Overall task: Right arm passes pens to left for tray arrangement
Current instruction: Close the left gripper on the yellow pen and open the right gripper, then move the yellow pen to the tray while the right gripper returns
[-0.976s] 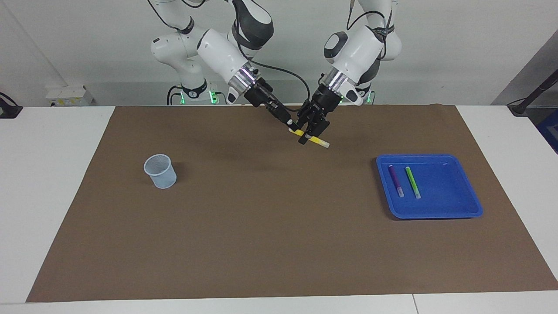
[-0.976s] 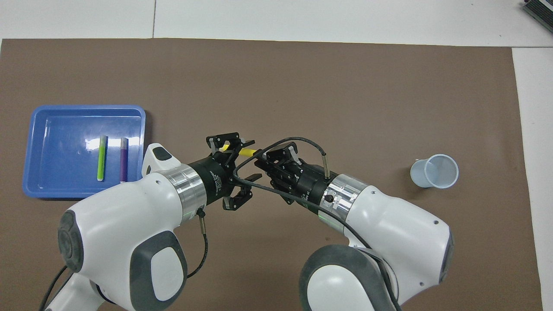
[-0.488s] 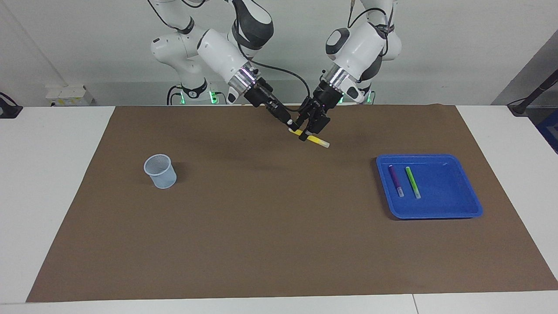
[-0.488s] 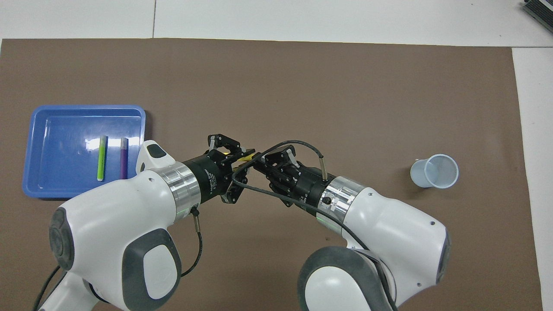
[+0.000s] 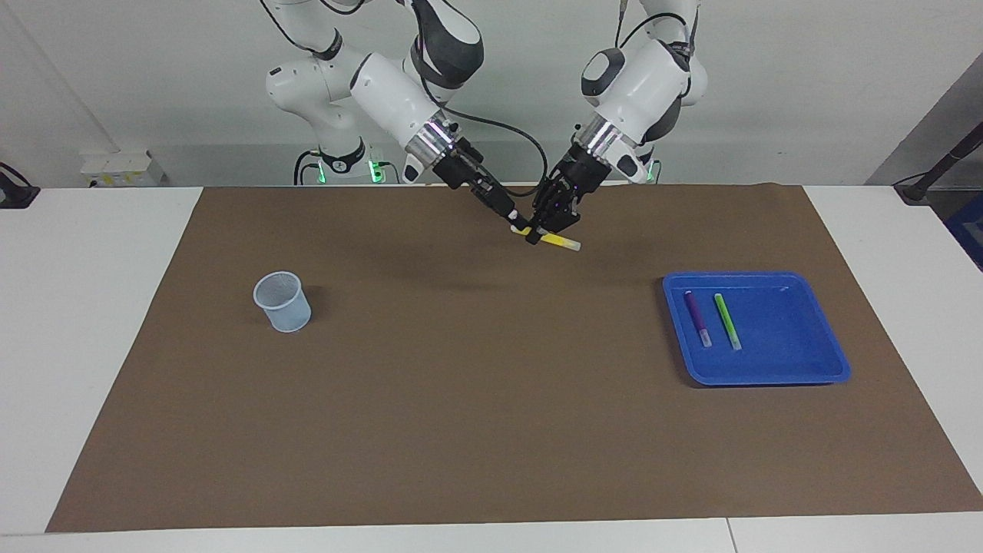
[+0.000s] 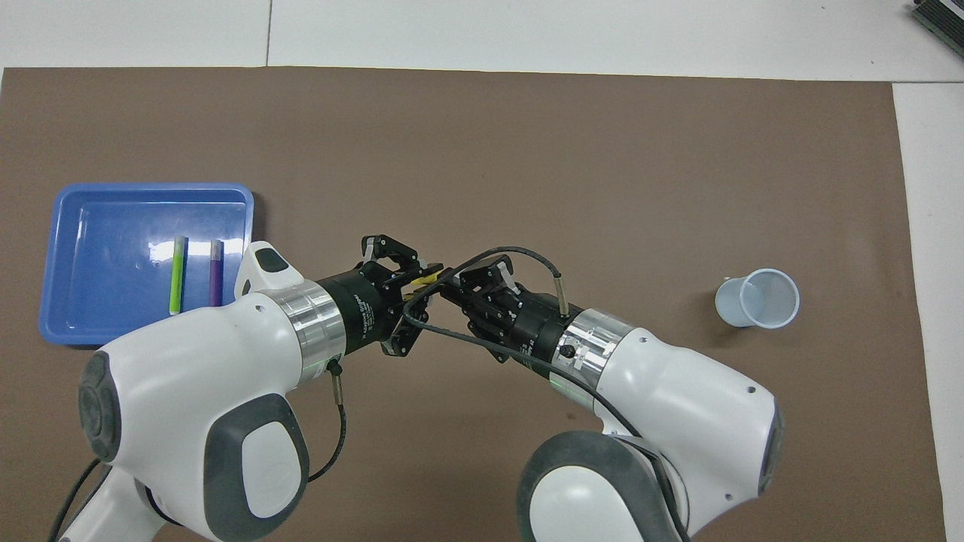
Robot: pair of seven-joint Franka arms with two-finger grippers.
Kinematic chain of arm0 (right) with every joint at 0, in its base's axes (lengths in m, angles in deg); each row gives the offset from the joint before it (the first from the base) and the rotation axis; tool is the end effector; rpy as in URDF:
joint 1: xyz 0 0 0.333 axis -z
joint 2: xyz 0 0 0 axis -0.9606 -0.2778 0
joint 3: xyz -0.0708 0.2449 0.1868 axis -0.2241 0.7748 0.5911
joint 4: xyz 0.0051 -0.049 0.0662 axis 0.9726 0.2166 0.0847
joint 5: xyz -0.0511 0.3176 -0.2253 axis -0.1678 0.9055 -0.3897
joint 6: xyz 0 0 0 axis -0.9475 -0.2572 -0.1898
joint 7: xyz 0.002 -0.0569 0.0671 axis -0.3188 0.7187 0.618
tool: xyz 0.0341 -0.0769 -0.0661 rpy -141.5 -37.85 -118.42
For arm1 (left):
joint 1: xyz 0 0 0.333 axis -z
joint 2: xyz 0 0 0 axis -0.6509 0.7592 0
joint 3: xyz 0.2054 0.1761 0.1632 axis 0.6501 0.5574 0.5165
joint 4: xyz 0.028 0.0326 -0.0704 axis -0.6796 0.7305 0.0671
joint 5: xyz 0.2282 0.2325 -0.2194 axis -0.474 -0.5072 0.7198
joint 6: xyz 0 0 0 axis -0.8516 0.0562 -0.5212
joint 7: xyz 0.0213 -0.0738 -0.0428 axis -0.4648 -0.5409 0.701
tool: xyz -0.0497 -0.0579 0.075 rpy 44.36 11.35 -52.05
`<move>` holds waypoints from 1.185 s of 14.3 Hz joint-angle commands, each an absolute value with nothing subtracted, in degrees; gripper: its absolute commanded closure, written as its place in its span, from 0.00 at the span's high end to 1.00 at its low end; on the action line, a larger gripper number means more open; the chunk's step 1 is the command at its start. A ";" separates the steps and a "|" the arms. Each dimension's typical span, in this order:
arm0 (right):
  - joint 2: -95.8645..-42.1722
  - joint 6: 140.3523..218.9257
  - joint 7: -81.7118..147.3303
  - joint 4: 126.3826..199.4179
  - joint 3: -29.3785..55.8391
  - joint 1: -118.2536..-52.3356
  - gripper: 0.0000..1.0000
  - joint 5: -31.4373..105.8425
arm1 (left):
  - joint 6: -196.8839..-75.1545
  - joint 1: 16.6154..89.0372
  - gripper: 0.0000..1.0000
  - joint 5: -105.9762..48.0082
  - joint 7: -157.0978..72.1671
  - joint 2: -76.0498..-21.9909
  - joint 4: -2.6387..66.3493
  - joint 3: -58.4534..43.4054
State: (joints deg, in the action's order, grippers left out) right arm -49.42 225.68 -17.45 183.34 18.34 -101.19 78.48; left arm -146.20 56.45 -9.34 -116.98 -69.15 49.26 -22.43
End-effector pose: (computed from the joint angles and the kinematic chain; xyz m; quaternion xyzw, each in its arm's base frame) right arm 0.4567 0.3149 0.4878 -0.7442 0.4736 0.0050 0.4710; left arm 0.4491 -0.2927 0.5091 0.6711 0.6458 -0.1030 0.3493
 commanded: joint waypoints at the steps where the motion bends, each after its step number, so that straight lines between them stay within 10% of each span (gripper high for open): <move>1: -48.84 226.22 -17.46 182.72 18.42 -100.68 1.00 80.09 | -142.57 56.17 0.00 -9.12 -115.35 -70.51 49.92 -22.60; 8: -48.41 219.13 -13.87 182.81 17.98 -98.41 1.00 75.19 | -130.90 49.67 0.00 -9.12 -101.59 -71.30 48.96 -22.51; 17: -47.00 179.05 6.85 178.24 17.89 -83.82 1.00 37.84 | -103.67 35.80 0.00 -27.99 -66.98 -72.18 44.48 -22.51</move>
